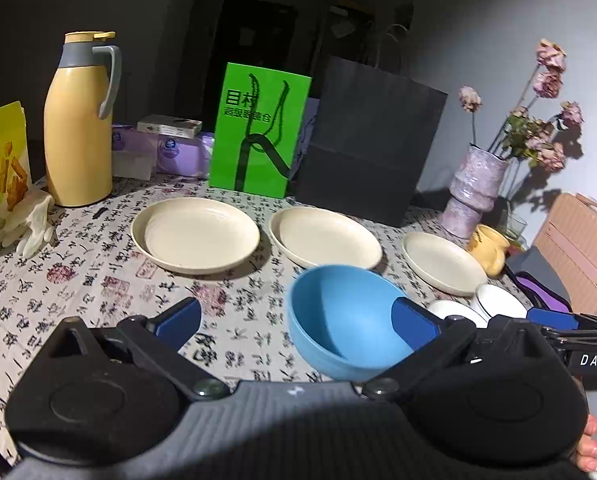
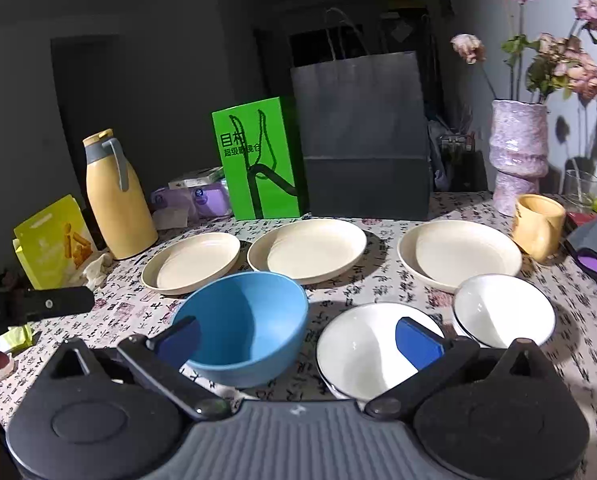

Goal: Organize plates and bowls
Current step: 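Move the left tool toward the cream plate beside the yellow thermos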

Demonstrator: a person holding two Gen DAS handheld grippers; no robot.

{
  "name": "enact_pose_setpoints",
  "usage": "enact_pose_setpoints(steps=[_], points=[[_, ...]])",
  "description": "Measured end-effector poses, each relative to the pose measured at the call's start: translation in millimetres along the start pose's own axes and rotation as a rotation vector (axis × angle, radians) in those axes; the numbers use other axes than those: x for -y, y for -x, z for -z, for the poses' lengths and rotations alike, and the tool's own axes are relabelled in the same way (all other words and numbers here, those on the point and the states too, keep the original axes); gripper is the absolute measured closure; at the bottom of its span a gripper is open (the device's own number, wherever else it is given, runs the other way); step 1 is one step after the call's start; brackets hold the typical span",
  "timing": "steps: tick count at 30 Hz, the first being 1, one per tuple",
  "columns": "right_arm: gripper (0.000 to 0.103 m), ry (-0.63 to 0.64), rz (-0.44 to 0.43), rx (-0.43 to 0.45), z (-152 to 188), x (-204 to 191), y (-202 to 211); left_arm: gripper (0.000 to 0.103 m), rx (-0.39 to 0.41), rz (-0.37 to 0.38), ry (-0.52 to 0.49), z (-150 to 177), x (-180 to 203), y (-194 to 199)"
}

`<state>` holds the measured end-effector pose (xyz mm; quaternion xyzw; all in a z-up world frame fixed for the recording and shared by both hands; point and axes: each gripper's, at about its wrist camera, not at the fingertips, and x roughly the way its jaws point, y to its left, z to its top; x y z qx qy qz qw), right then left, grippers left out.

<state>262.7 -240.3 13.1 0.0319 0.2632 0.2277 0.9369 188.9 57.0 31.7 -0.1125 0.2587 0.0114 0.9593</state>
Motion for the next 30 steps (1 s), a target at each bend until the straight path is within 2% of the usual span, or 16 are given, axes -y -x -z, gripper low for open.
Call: enact_pose_setpoints(steps=[11, 19, 25, 27, 30], points=[[0.0, 0.031, -0.072, -0.034, -37.5, -20.2, -57.4, 0.0, -0.022, -0.092, 0.071, -28.1, -36.2, -30.1], [0.0, 0.05, -0.135, -0.049, -69.6, -39.7, -100.7, 0.0, -0.055, -0.15, 0.16, -53.2, -68.9, -58.9], [0.0, 0.024, -0.189, -0.117, -90.6, -53.0, -138.5, 0.0, -0.08, -0.208, 0.226, -70.2, -89.3, -79.5], [0.0, 0.015, -0.194, -0.138, -96.8, -58.4, -151.8, 0.0, -0.087, -0.252, 0.244, -75.9, -94.2, -87.4], [0.0, 0.015, -0.19, -0.153, -105.4, -65.7, -170.7, 0.0, -0.104, -0.272, 0.271, -84.1, -103.5, -100.7]])
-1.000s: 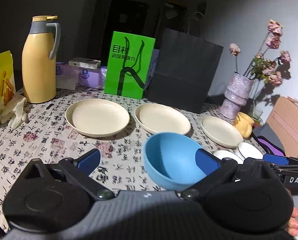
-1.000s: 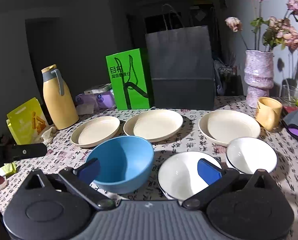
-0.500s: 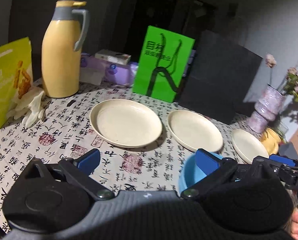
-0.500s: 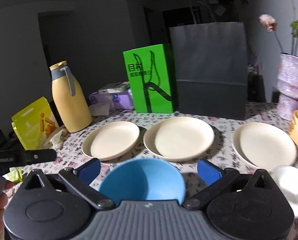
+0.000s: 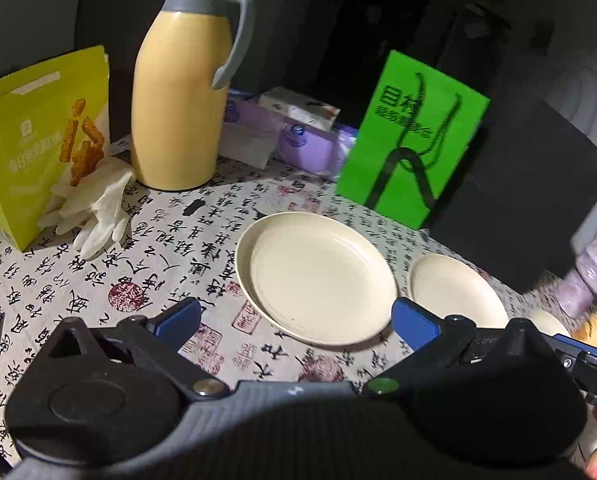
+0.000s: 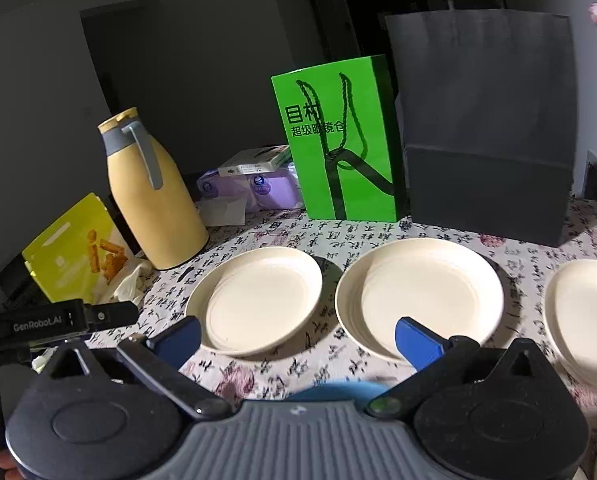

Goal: Organize plates and bowls
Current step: 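Move the left tool toward the cream plate beside the yellow thermos, then close the left tool on the rim of the cream plate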

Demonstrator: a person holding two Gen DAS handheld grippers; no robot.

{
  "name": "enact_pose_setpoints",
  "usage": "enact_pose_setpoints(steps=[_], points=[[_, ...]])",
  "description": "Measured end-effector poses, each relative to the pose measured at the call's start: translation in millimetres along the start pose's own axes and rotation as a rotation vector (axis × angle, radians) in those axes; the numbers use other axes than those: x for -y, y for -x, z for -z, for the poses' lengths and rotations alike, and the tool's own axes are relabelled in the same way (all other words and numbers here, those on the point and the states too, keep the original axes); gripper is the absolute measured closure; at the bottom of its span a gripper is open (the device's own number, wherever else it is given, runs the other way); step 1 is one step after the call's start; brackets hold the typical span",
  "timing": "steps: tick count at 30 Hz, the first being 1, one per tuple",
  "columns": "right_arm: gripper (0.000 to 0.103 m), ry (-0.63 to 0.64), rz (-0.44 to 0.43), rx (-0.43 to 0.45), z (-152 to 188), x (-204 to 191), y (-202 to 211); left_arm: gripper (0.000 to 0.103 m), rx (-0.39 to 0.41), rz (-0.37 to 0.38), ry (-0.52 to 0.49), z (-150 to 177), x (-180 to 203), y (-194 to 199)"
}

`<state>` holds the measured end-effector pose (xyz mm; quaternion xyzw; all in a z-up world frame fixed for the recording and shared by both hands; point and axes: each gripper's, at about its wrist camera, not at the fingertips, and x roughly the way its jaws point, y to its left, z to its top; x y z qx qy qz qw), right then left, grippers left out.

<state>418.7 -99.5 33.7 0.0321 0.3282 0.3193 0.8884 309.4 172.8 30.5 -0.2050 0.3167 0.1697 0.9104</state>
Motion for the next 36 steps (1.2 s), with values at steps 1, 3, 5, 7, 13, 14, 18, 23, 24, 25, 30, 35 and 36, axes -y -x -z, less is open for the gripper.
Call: enact_pose_setpoints(steps=[1, 3, 5, 7, 13, 14, 18, 23, 24, 25, 30, 35, 36], points=[[0.0, 0.0, 0.004, -0.006, -3.9, -1.1, -6.6, 0.0, -0.005, -0.005, 0.008, -4.0, -1.1, -4.8], [0.0, -0.006, 0.012, -0.025, -12.5, -1.7, -20.7, 0.0, -0.012, -0.018, 0.023, -12.3, -3.2, -14.7], [0.0, -0.027, 0.016, -0.051, -21.8, -0.6, -35.0, 0.0, -0.021, -0.026, 0.047, -20.5, -6.9, -24.3], [0.0, -0.061, 0.0, -0.091, -31.7, 1.8, -49.6, 0.0, -0.033, -0.028, 0.077, -27.4, -11.3, -34.1], [0.0, -0.104, 0.015, -0.154, -55.7, 2.0, -86.5, 0.0, -0.09, -0.053, 0.17, -47.0, -21.5, -68.7], [0.0, -0.096, 0.03, -0.164, -58.0, -0.2, -92.5, 0.0, -0.098, -0.058, 0.184, -49.0, -23.0, -73.7], [0.001, -0.053, 0.074, -0.202, -66.5, -9.5, -117.6, 0.0, -0.124, -0.058, 0.24, -52.0, -31.6, -93.5], [0.007, 0.014, 0.138, -0.259, -70.7, -22.1, -147.8, 0.0, -0.165, -0.081, 0.296, -45.2, -50.9, -120.2], [0.007, 0.024, 0.153, -0.268, -71.1, -23.9, -153.1, 0.0, -0.173, -0.086, 0.309, -44.1, -55.1, -124.5], [0.007, 0.035, 0.168, -0.275, -71.3, -26.3, -158.9, 0.0, -0.176, -0.091, 0.319, -43.4, -58.3, -127.5], [0.015, 0.064, 0.198, -0.298, -73.4, -34.5, -185.2, 0.0, -0.196, -0.077, 0.331, -43.2, -69.6, -135.0], [0.034, 0.117, 0.25, -0.331, -71.8, -39.0, -211.7, 0.002, -0.209, -0.081, 0.334, -41.9, -79.8, -144.1], [0.041, 0.124, 0.259, -0.337, -70.9, -38.9, -216.0, 0.006, -0.226, -0.073, 0.339, -41.1, -81.0, -148.2]])
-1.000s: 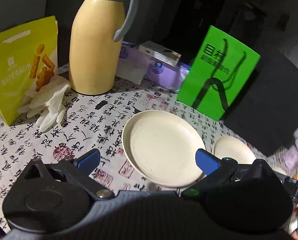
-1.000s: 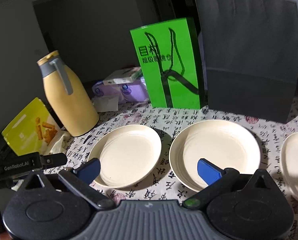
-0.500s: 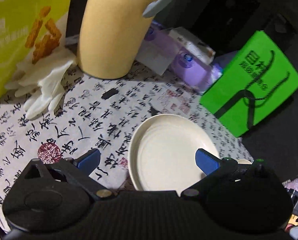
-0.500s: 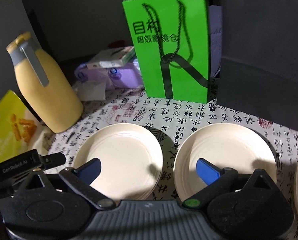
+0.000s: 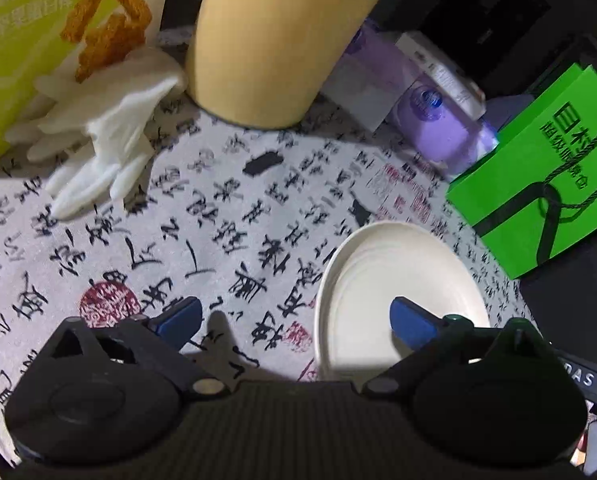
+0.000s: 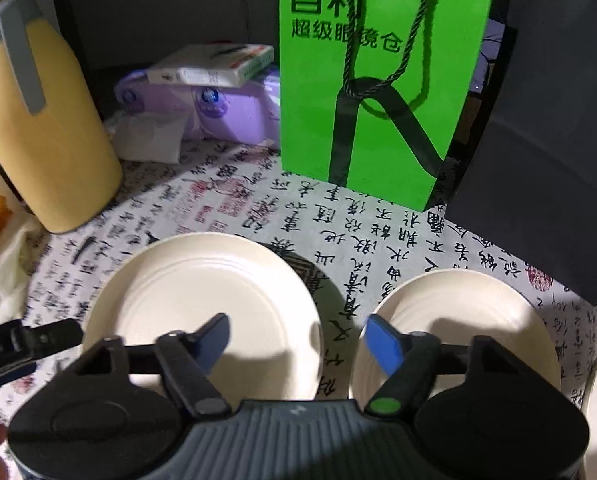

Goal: Organize plates and bowls
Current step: 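Close the left tool on the rim of the cream plate, then lift the cream plate with the left tool and carry it toward the bowls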

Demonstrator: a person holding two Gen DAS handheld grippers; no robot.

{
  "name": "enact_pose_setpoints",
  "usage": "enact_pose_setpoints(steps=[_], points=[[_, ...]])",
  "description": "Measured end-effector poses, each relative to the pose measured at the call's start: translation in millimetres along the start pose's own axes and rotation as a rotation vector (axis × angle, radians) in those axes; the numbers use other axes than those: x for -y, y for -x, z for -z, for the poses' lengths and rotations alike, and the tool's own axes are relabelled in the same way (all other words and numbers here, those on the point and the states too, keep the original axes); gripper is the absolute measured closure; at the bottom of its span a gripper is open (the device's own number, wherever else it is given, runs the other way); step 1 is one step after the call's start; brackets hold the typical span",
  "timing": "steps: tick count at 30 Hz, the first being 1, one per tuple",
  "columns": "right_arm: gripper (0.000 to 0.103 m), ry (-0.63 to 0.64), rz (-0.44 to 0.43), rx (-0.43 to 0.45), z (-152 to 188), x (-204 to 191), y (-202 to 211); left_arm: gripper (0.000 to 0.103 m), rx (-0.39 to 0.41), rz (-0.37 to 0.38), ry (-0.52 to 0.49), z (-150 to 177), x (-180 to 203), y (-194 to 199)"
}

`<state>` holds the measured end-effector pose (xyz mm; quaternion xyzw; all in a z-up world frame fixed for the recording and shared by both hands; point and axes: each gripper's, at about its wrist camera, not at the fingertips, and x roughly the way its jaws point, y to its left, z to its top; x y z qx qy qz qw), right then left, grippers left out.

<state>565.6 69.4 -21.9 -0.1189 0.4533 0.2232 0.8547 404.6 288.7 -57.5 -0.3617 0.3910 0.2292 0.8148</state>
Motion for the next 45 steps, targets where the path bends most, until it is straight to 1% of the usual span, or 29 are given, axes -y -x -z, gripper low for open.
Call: enact_pose_setpoints(steps=[1, 3, 5, 6, 7, 8, 10, 11, 12, 13, 14, 15, 17, 18, 19, 20, 21, 22, 24, 27, 28, 33, 36, 41, 45], points=[[0.047, 0.002, 0.006, -0.008, -0.5, -0.4, -3.7, 0.009, -0.021, 0.006, 0.001, -0.2, -0.8, -3.8], [0.05, -0.002, 0.017, -0.024, -2.1, 0.2, -11.6, 0.022, -0.045, 0.012, 0.001, 0.1, -1.4, -9.1], [0.051, 0.0, 0.024, -0.035, -2.5, -0.5, -18.6, 0.023, -0.045, 0.014, -0.003, 0.3, -1.7, -10.3], [0.053, 0.002, 0.025, -0.04, -2.5, -0.4, -22.0, 0.025, -0.043, 0.015, -0.005, 0.3, -1.8, -10.2], [0.057, 0.005, 0.027, -0.044, -2.2, -0.7, -25.3, 0.027, -0.044, 0.019, -0.006, 0.3, -2.0, -10.7], [0.059, 0.006, 0.034, -0.049, -2.2, -0.8, -28.8, 0.028, -0.046, 0.021, -0.007, 0.4, -2.0, -11.1], [0.066, -0.002, 0.053, -0.066, -1.6, 0.2, -36.2, 0.034, -0.047, 0.023, -0.013, 0.5, -1.4, -11.3], [0.068, -0.007, 0.055, -0.073, -1.1, 1.1, -39.4, 0.041, -0.047, 0.023, -0.015, 0.9, -1.1, -11.3], [0.073, -0.011, 0.053, -0.079, -0.4, 1.6, -41.9, 0.047, -0.05, 0.025, -0.016, 0.9, -1.0, -11.8], [0.077, -0.013, 0.051, -0.086, 0.3, 1.6, -44.1, 0.051, -0.055, 0.03, -0.018, 0.9, -0.5, -12.8], [0.078, -0.012, 0.049, -0.091, 0.7, 1.1, -45.5, 0.06, -0.065, 0.038, -0.019, 1.0, -0.1, -14.3], [0.078, -0.012, 0.046, -0.095, 1.1, 0.7, -46.8, 0.064, -0.072, 0.044, -0.02, 1.4, 0.2, -15.3], [0.079, -0.022, 0.047, -0.104, 1.6, 0.6, -49.0, 0.067, -0.081, 0.052, -0.027, 2.3, 1.3, -16.3], [0.079, -0.027, 0.047, -0.108, 1.9, 0.7, -50.0, 0.072, -0.088, 0.062, -0.027, 2.6, 1.4, -17.2], [0.079, -0.036, 0.047, -0.113, 2.7, 1.2, -51.1, 0.075, -0.098, 0.075, -0.024, 2.9, 1.1, -18.7], [0.079, -0.042, 0.046, -0.119, 3.0, 2.0, -52.2, 0.081, -0.111, 0.086, -0.022, 3.3, 0.9, -20.9], [0.081, -0.052, 0.036, -0.119, 3.5, 3.1, -52.8, 0.087, -0.12, 0.091, -0.023, 4.0, 0.8, -22.6], [0.084, -0.061, 0.027, -0.121, 3.8, 3.4, -52.9, 0.089, -0.125, 0.096, -0.027, 4.5, 0.9, -24.0], [0.084, -0.066, 0.026, -0.12, 3.7, 1.8, -52.5, 0.094, -0.119, 0.087, -0.038, 5.4, 1.5, -24.5], [0.087, -0.075, 0.021, -0.109, 5.6, 1.6, -50.6, 0.094, -0.102, 0.078, -0.045, 4.1, 0.9, -24.0], [0.089, -0.078, 0.016, -0.098, 6.3, 1.6, -49.0, 0.094, -0.096, 0.074, -0.05, 3.6, 0.9, -23.5], [0.092, -0.057, 0.018, -0.049, 7.1, -1.7, -38.8, 0.094, -0.057, 0.058, -0.088, 2.8, 5.4, -17.2], [0.094, -0.044, 0.019, -0.03, 7.9, -2.7, -32.6, 0.094, -0.049, 0.056, -0.099, 2.4, 6.4, -14.8], [0.094, -0.032, 0.01, 0.018, 9.8, -2.6, -16.8, 0.093, -0.036, 0.067, -0.099, 2.0, 6.7, -10.2], [0.094, -0.063, -0.01, 0.065, 15.4, -1.7, -1.7, 0.093, -0.001, 0.069, -0.095, 1.3, 5.3, -1.4]])
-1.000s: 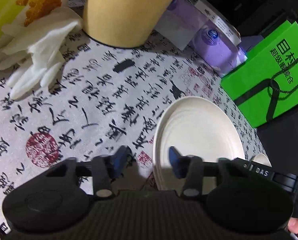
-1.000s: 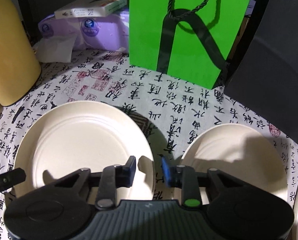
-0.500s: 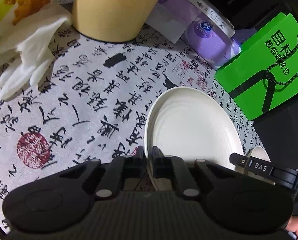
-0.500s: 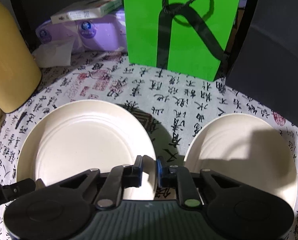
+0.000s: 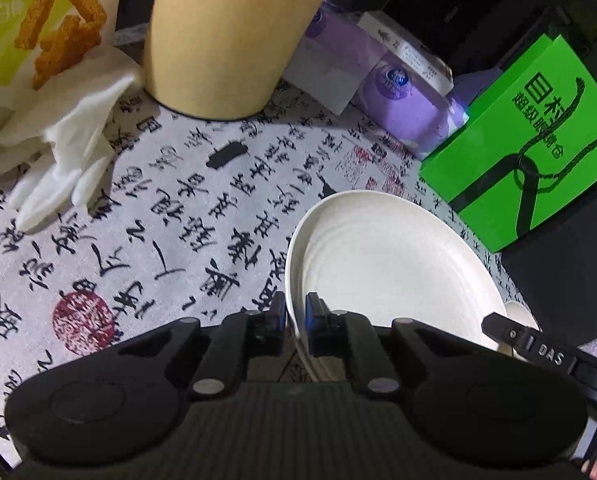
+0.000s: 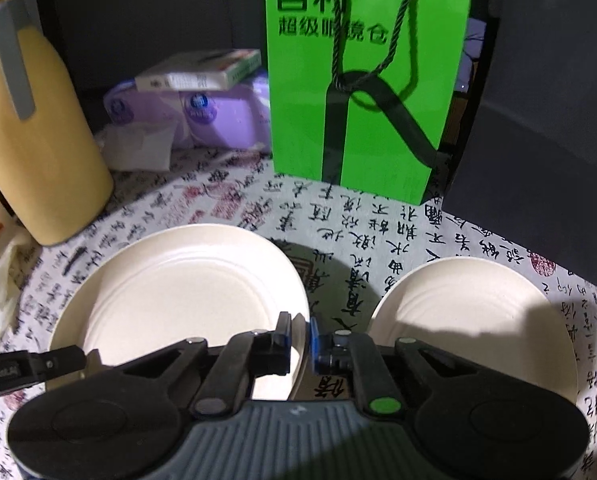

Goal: Organize plates and bowls
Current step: 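Lift the cream plate with the left tool and carry it toward the bowls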

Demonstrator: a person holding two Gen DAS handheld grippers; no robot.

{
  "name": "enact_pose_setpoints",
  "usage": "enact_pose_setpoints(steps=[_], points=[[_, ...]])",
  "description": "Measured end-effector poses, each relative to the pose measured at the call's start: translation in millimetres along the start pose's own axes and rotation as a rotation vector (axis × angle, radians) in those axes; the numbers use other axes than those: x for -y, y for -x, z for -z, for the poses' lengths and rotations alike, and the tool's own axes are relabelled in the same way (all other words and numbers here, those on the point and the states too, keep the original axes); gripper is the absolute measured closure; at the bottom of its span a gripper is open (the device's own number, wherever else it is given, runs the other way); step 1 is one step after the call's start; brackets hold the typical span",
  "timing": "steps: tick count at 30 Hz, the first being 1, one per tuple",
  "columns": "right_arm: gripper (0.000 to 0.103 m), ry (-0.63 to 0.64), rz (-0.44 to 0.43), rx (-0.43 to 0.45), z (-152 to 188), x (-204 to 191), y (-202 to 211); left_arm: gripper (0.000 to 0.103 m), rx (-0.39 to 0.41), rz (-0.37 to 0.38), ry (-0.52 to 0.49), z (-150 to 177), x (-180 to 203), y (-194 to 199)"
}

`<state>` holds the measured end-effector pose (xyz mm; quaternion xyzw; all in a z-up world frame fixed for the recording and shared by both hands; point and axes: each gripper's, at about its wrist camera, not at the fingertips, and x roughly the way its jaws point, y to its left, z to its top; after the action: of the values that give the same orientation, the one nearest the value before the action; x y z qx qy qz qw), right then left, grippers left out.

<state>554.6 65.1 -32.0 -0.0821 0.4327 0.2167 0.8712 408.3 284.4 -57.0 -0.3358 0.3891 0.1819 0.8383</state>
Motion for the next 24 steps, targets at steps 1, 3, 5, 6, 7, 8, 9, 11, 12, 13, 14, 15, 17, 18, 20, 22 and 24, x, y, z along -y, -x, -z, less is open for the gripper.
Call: enact_pose_setpoints(steps=[1, 3, 5, 6, 7, 8, 9, 11, 12, 13, 14, 15, 17, 18, 20, 22, 24], points=[[0.094, -0.003, -0.006, 0.012, 1.2, -0.3, 3.9, 0.093, 0.01, 0.0, -0.003, -0.6, 0.5, 2.7], [0.094, -0.004, -0.012, 0.035, 2.6, -1.2, 11.4, 0.093, 0.023, 0.012, -0.004, -2.0, 0.7, 8.7], [0.094, -0.007, -0.016, 0.064, 3.9, -1.3, 20.3, 0.093, 0.03, 0.037, -0.01, -3.6, 0.7, 15.9], [0.094, -0.012, -0.016, 0.08, 4.9, -0.5, 25.7, 0.093, 0.036, 0.052, -0.017, -4.1, 1.5, 19.9], [0.094, -0.021, -0.018, 0.095, 5.8, 1.4, 31.6, 0.093, 0.046, 0.058, -0.024, -3.9, 2.6, 24.5], [0.094, -0.032, -0.03, 0.106, 6.7, 3.9, 37.5, 0.093, 0.059, 0.059, -0.032, -3.3, 4.1, 29.1], [0.094, -0.041, -0.044, 0.114, 7.5, 6.6, 43.0, 0.093, 0.074, 0.059, -0.042, -2.4, 6.4, 33.7], [0.094, -0.05, -0.058, 0.131, 9.1, 9.3, 53.4, 0.093, 0.102, 0.064, -0.056, -0.1, 10.4, 42.3], [0.094, -0.05, -0.061, 0.142, 10.5, 10.2, 58.7, 0.093, 0.114, 0.067, -0.063, 1.1, 12.4, 46.5], [0.094, -0.049, -0.059, 0.152, 11.5, 10.9, 63.3, 0.093, 0.124, 0.07, -0.07, 2.2, 14.5, 50.1], [0.094, -0.049, -0.057, 0.163, 12.5, 11.7, 67.8, 0.093, 0.132, 0.07, -0.076, 3.2, 16.7, 53.6], [0.094, -0.048, -0.057, 0.171, 13.4, 11.6, 70.9, 0.093, 0.139, 0.068, -0.08, 4.1, 18.8, 57.1], [0.094, -0.053, -0.066, 0.185, 15.9, 13.9, 78.7, 0.093, 0.157, 0.065, -0.09, 6.2, 21.7, 63.5], [0.094, -0.054, -0.071, 0.193, 17.4, 14.8, 83.3, 0.093, 0.163, 0.066, -0.095, 7.5, 22.4, 66.6], [0.094, -0.058, -0.079, 0.211, 20.8, 16.1, 92.3, 0.093, 0.166, 0.071, -0.1, 10.6, 22.7, 72.2], [0.094, -0.062, -0.086, 0.227, 24.7, 16.9, 101.2, 0.092, 0.168, 0.073, -0.102, 14.0, 21.6, 78.1], [0.094, -0.066, -0.097, 0.24, 29.1, 16.9, 109.7, 0.092, 0.167, 0.073, -0.103, 17.7, 20.6, 84.4]])
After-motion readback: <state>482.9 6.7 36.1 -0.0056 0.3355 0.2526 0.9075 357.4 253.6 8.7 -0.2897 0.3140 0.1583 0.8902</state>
